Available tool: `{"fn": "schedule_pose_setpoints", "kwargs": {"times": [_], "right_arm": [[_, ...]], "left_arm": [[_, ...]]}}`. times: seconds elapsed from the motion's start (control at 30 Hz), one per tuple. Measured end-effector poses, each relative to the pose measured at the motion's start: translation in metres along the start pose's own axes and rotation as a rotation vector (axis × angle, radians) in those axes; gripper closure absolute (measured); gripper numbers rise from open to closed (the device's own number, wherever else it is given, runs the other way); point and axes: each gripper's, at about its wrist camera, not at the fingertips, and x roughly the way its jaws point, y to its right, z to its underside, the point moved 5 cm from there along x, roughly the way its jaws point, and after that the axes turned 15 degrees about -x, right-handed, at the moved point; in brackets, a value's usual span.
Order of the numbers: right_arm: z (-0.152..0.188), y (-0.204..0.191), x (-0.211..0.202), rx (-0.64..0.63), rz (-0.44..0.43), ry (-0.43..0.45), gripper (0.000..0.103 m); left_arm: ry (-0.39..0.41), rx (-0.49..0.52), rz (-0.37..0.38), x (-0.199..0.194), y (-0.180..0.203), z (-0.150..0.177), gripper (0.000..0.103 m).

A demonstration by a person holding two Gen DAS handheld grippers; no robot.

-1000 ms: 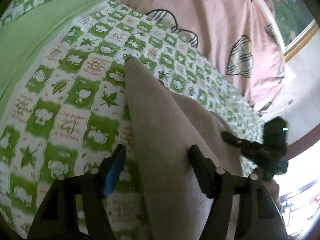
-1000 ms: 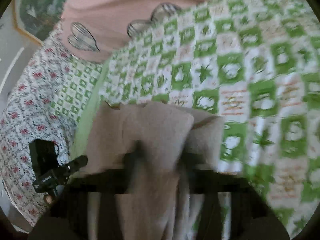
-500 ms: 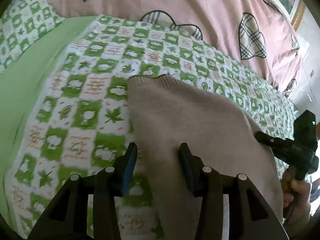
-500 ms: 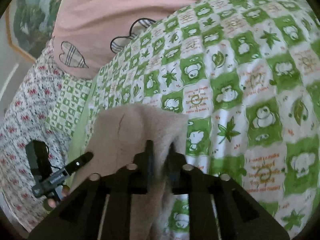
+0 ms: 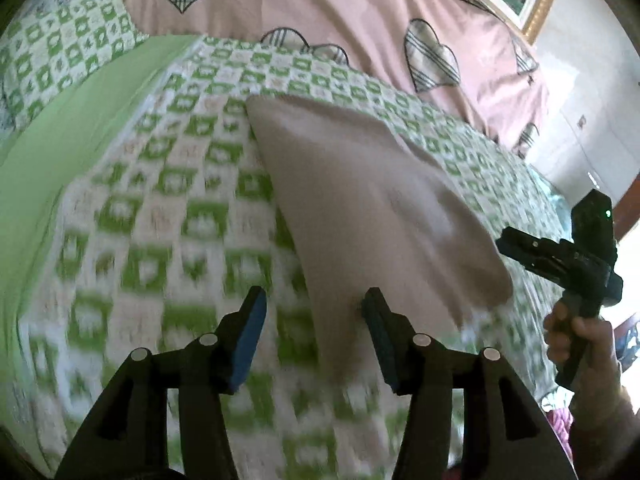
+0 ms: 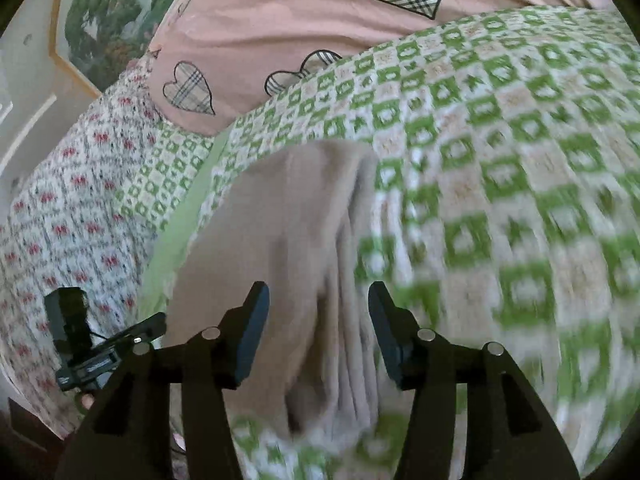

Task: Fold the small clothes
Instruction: 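Release the sweater from both grippers and pull them back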

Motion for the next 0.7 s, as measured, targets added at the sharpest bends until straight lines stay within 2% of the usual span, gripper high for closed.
{"fn": "schedule_pose_setpoints", "kwargs": {"times": [0.07, 0.17, 0.4, 0.47, 0.5, 0.53, 0.63, 0.7], "right_arm": [[0.016, -0.008, -0.006, -0.025, 0.031, -0.025, 0.05], [0.025, -0.016, -0.008, -0.06, 0.027, -0.027, 0.05], [0.026, -0.038, 0.006, -0.142, 0.018, -0.06, 0.051], [0.028, -0.041, 0.013, -0.145, 0.027, -0.087, 0.066], [0.03, -0.039, 0.018, -0.126, 0.029, -0.106, 0.087], [0.03, -0.037, 0.022, -0.101, 0.018, -0.118, 0.096], [0.025, -0.039, 0.016, -0.088, -0.013, -0.098, 0.097], [0.017, -0.044, -0.001, -0.1, -0.033, -0.041, 0.097]], "left_arm": [[-0.012, 0.001, 0.011, -0.004, 0.0, 0.02, 0.049], [-0.031, 0.016, -0.01, 0.0, 0.001, 0.036, 0.049], [-0.013, 0.06, -0.079, 0.019, 0.003, 0.04, 0.049], [-0.014, 0.069, -0.106, 0.027, 0.0, 0.039, 0.049], [-0.01, 0.072, -0.132, 0.03, -0.001, 0.039, 0.05], [-0.008, 0.067, -0.15, 0.033, -0.004, 0.039, 0.054], [-0.007, 0.022, -0.129, 0.034, -0.006, 0.035, 0.079], [0.034, 0.038, -0.133, 0.026, -0.001, 0.033, 0.086]]}}
